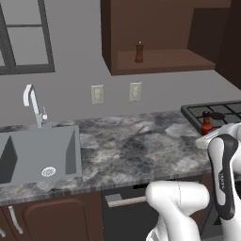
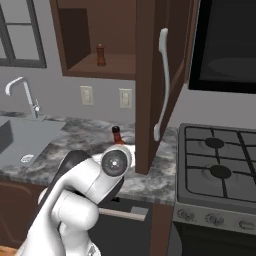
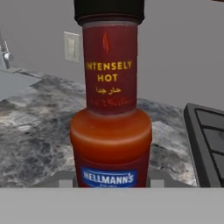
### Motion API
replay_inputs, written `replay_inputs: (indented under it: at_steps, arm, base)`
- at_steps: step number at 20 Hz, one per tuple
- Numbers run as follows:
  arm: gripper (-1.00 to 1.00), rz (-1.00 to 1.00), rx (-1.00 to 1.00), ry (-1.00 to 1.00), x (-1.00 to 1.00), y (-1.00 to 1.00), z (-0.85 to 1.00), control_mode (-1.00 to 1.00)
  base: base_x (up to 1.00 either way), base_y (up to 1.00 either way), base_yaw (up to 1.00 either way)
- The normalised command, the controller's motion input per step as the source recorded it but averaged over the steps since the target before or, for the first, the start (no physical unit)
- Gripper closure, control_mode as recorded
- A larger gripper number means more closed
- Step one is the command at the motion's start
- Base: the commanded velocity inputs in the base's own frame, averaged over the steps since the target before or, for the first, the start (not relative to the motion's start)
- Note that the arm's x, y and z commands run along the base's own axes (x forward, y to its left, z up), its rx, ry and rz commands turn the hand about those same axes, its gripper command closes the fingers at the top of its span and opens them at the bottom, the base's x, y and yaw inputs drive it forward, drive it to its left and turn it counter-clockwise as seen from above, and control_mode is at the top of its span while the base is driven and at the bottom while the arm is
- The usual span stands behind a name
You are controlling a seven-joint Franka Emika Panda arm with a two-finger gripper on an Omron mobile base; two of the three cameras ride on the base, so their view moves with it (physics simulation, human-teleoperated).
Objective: Take 2 condiments from the cabinet and move them on the counter near the stove.Make sure the condiments are lined up with each other, next to each other.
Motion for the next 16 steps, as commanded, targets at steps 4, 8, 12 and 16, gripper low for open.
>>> replay_inputs:
  at_steps: [4,8,12,16]
  arm:
    - [1.0,0.0,0.06,0.01,0.32,-0.09,-0.1,-1.0]
    - [1.0,0.0,0.09,0.04,0.21,-0.26,-0.05,-1.0]
    - [1.0,0.0,0.09,0.02,0.18,-0.26,-0.14,-1.0]
    - [1.0,0.0,0.09,0.02,0.15,-0.26,-0.2,-1.0]
  base:
    - [0.0,0.0,0.0]
    - [0.0,0.0,0.0]
    - [0.0,0.0,0.0]
    - [0.0,0.0,0.0]
